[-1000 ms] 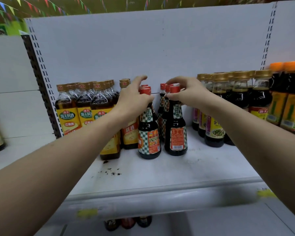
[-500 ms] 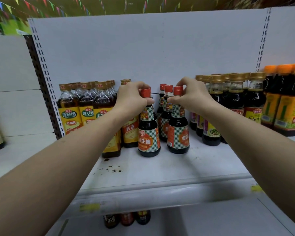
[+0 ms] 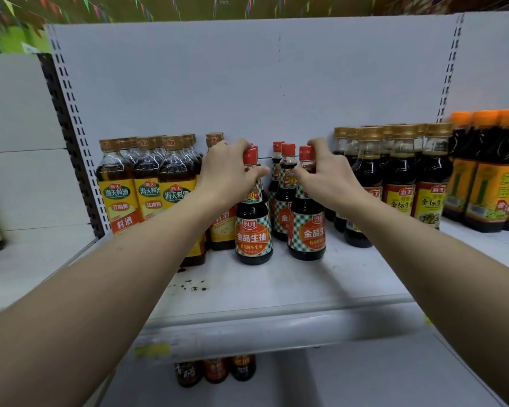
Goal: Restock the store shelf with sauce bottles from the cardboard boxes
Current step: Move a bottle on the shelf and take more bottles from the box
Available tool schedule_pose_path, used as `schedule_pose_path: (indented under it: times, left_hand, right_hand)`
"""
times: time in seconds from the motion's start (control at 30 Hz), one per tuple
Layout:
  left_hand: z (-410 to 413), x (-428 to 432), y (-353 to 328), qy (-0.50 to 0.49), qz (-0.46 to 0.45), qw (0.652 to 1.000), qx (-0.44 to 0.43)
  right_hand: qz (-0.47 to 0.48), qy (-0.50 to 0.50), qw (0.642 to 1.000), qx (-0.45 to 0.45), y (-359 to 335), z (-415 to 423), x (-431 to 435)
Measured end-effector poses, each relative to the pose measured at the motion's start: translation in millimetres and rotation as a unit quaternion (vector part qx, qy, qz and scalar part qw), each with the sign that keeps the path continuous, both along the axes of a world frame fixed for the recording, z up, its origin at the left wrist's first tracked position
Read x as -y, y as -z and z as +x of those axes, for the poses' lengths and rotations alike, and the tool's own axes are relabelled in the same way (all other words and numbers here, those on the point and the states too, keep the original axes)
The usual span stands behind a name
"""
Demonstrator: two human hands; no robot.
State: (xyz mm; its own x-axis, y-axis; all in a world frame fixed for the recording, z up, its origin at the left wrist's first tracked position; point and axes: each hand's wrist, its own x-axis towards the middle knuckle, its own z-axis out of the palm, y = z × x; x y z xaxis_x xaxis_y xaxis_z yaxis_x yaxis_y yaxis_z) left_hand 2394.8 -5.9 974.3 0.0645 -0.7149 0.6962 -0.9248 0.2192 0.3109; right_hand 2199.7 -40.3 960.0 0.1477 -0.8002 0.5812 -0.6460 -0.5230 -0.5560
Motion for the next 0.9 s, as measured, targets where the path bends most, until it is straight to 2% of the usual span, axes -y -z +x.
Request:
schedule_pose_path:
  times: [0.17,0.33,0.9]
  left_hand:
    - [2.4,-4.7,5.2,0.033,0.054,0.998,-0.026]
    - [2.1,-3.9,5.8,0.033,0.049,0.997,-0.054]
    - [-11.1,0.3,12.0,0.029,0.028,0.998,-0.055]
  right_hand:
    - [0.034,-0.032,0.998,0.031,3.0,-5.6,-0.6]
    - [0.017,-0.034,0.999,0.035,4.6,-3.2,-1.6]
    - [0.013,-0.033,0.999,0.022,8.7,4.4,8.9]
